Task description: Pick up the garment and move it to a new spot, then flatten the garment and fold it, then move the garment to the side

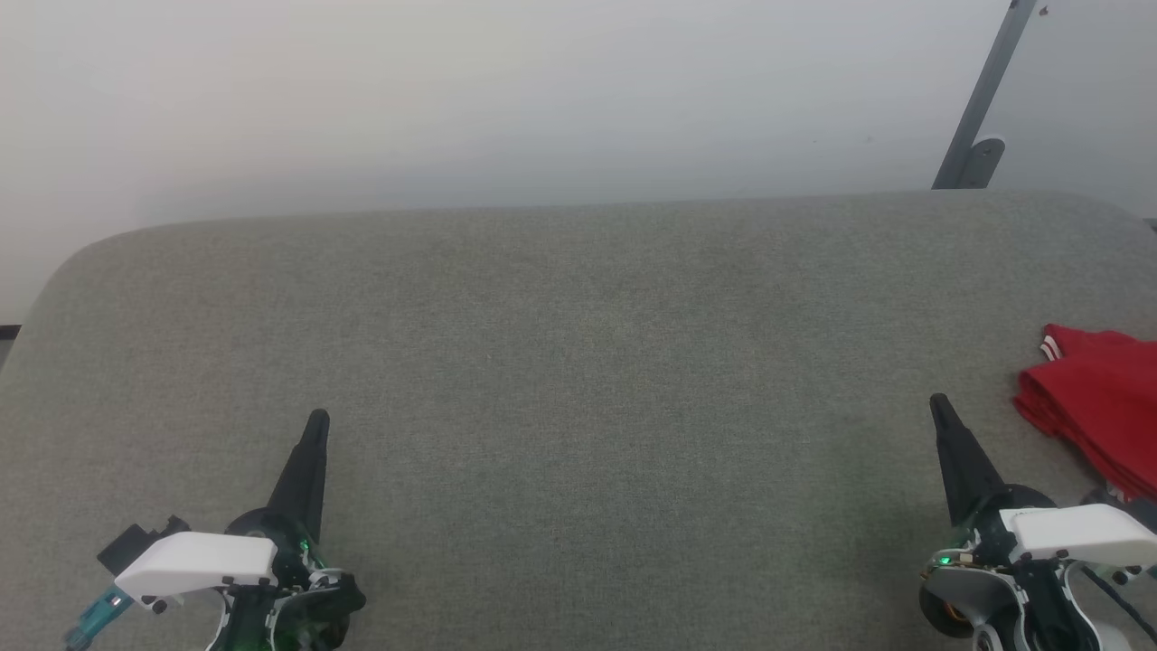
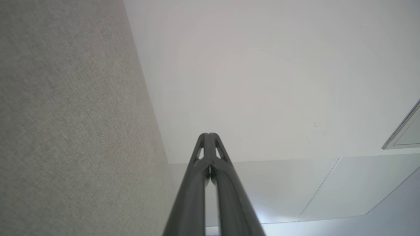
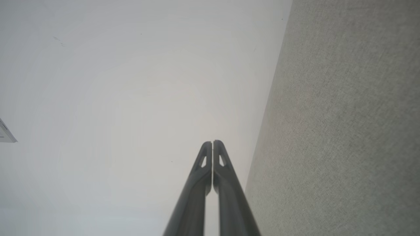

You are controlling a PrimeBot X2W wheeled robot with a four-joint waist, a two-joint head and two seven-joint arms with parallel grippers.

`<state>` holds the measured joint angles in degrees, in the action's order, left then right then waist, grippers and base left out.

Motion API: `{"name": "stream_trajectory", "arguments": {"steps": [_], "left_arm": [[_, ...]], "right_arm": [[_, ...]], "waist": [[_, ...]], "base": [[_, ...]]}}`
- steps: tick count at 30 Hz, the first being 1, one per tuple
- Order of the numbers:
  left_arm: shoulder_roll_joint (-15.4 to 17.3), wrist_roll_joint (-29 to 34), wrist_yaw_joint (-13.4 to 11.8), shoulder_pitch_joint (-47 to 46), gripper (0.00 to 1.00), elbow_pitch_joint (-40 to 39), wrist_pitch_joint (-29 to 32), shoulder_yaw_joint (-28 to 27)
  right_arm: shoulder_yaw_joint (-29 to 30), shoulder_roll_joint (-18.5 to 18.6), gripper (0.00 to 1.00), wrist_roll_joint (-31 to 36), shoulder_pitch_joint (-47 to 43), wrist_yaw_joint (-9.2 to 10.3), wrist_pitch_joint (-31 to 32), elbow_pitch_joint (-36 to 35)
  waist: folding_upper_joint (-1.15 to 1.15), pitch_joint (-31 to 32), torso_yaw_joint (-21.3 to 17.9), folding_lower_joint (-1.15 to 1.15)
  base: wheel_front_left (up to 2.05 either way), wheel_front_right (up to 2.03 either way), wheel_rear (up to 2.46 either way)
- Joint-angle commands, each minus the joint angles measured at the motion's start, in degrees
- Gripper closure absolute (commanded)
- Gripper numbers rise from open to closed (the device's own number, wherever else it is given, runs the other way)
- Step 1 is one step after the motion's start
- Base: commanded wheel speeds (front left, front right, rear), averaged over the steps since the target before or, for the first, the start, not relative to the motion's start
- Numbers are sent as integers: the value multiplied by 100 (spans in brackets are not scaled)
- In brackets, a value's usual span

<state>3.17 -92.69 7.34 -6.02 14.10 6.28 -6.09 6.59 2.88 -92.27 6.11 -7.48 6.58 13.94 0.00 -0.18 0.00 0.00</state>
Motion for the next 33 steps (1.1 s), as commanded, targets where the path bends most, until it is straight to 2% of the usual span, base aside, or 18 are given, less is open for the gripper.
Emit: {"name": "stream_trajectory", "arguments": {"steps": [1,33], "left_arm": [[-7,2,26,-51,100,-3,18,-25],[-19,20,26,-53,100,-4,28,-40]], "right_arm": [[3,-19,100,-22,32,-2,14,18],[0,-19,100,-24,32,-2,12,18]], "waist": [[0,0,0,0],[0,0,0,0]], "base": [[0,0,0],[0,0,0]]}}
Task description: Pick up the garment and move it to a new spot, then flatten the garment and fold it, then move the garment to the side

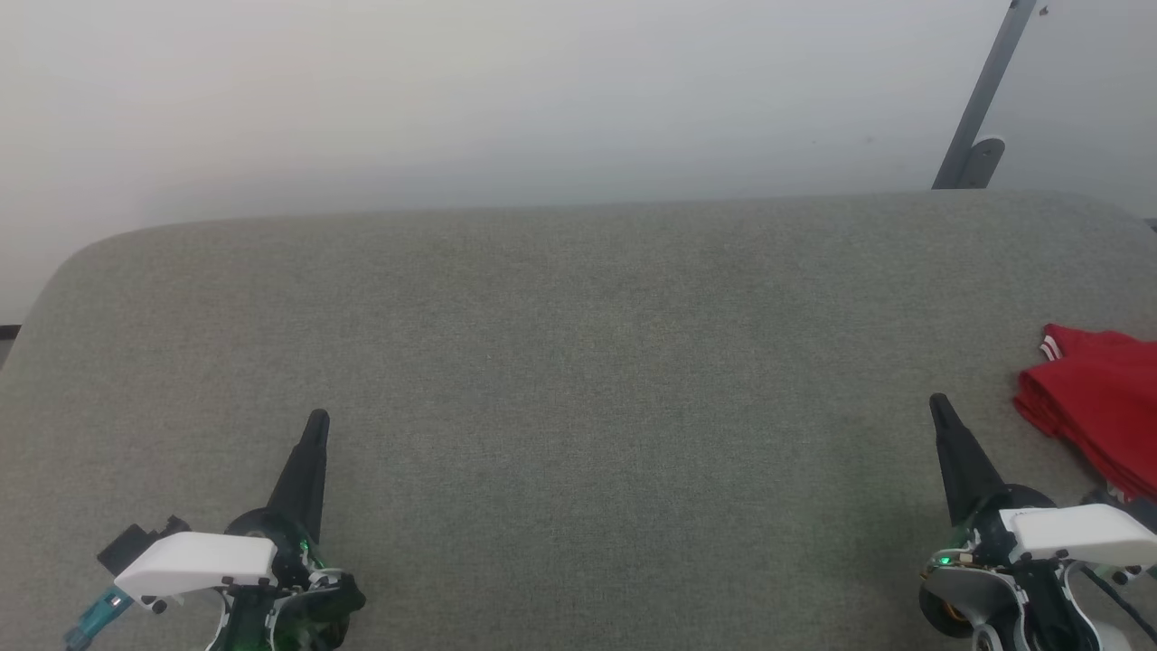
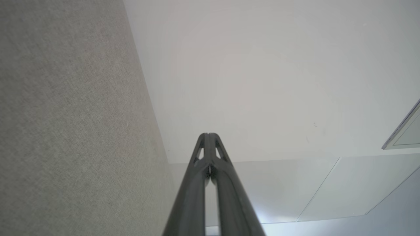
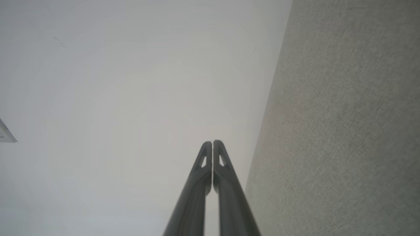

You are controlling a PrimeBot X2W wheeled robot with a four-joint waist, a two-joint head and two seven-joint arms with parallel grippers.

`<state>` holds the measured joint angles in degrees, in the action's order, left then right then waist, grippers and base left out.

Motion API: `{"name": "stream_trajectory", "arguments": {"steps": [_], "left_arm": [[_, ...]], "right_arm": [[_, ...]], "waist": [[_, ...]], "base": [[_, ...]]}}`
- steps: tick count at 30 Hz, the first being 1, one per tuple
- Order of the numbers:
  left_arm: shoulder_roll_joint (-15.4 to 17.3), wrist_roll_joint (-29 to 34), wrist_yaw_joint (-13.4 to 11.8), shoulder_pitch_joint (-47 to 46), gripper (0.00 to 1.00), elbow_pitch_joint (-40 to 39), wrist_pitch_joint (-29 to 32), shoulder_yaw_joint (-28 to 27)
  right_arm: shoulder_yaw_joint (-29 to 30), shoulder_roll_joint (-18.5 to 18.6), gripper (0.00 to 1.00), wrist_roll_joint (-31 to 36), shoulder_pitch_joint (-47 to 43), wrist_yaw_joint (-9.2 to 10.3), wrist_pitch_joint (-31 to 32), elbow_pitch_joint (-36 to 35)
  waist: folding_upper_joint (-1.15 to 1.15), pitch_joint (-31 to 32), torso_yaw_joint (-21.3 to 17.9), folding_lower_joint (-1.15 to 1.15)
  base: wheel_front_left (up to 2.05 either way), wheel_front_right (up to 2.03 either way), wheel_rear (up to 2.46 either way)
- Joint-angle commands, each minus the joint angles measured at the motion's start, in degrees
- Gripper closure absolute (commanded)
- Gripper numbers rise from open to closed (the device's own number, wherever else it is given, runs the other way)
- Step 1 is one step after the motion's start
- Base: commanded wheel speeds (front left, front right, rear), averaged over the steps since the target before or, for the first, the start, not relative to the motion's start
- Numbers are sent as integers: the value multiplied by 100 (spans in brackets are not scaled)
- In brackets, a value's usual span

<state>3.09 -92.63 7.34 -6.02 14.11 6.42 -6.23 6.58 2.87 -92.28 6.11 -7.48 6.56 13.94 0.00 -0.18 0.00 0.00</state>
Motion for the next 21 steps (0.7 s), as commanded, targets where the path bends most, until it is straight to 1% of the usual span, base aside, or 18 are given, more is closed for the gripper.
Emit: {"name": "stream_trajectory", "arguments": {"steps": [1,21], "left_arm": [[-11,15,26,-53,100,-5,14,-25],[-16,23,26,-54,100,-5,21,-31]], "right_arm": [[1,-17,100,-23,32,-2,12,18],[0,-18,100,-24,32,-2,12,18]], "waist": [[0,0,0,0],[0,0,0,0]], "base": [[0,0,0],[0,0,0]]}}
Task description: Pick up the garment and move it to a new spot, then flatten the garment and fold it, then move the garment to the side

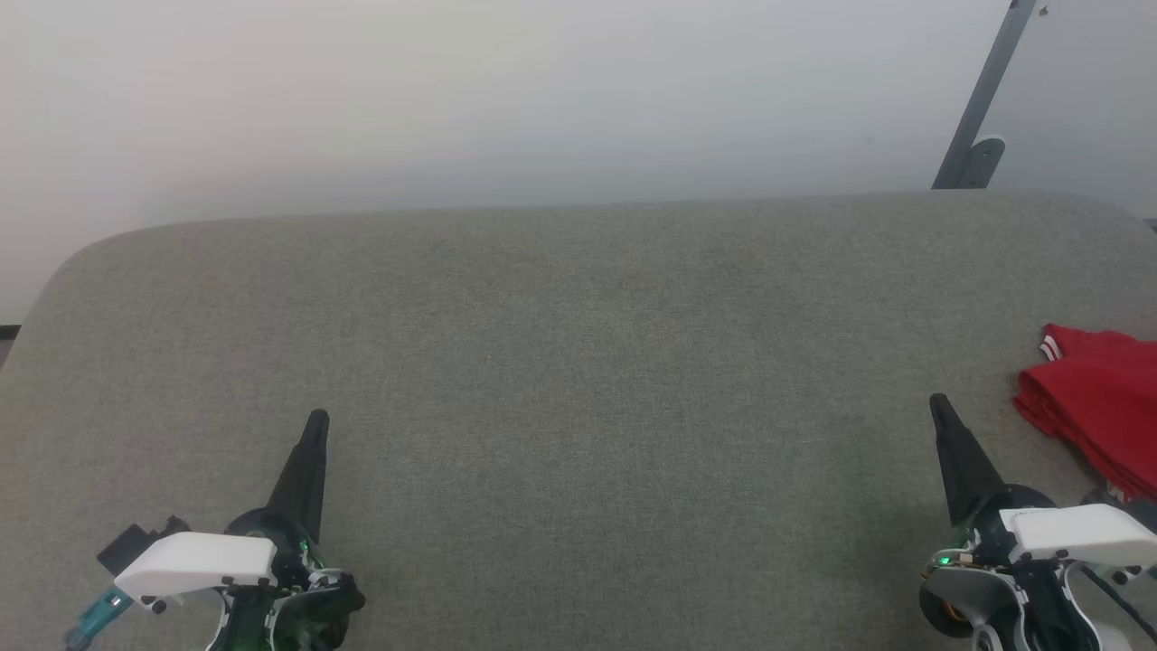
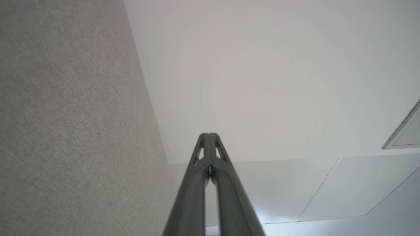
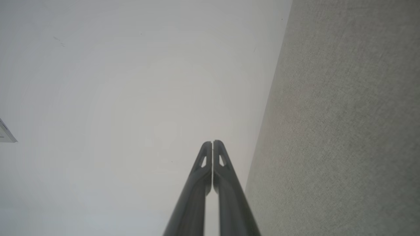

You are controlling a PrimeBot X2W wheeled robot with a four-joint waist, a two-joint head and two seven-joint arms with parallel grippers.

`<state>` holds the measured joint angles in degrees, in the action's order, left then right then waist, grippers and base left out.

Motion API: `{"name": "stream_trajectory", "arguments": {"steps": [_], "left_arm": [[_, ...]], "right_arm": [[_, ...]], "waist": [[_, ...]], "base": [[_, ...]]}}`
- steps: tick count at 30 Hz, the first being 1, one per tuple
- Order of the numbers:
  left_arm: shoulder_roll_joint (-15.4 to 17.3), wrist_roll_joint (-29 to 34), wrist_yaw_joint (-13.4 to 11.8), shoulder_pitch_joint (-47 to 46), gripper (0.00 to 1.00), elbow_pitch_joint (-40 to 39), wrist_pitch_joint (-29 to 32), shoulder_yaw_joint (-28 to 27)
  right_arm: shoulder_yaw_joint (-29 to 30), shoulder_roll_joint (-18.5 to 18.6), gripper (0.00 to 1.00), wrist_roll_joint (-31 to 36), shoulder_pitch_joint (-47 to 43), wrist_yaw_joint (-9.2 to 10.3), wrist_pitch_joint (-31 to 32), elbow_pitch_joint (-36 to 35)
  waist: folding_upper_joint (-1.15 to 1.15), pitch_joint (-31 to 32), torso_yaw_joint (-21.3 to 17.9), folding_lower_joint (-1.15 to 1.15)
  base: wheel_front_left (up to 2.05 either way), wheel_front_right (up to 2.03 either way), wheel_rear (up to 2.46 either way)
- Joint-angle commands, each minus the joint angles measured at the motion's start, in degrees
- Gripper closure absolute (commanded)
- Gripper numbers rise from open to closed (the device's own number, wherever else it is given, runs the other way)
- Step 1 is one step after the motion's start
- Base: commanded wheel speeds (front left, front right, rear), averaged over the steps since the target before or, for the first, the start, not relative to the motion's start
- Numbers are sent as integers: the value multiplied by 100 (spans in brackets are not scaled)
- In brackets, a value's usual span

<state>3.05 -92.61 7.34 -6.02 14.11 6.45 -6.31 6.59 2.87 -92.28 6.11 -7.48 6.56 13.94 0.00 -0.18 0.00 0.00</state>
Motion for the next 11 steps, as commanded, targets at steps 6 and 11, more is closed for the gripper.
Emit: {"name": "stream_trajectory", "arguments": {"steps": [6,11], "left_arm": [[-13,23,27,-54,100,-5,19,-25],[-14,25,27,-54,100,-5,21,-26]], "right_arm": [[0,-18,100,-24,31,-2,12,18],[0,-18,100,-24,31,-2,11,18]], "waist": [[0,0,0,0],[0,0,0,0]], "base": [[0,0,0],[0,0,0]]}}
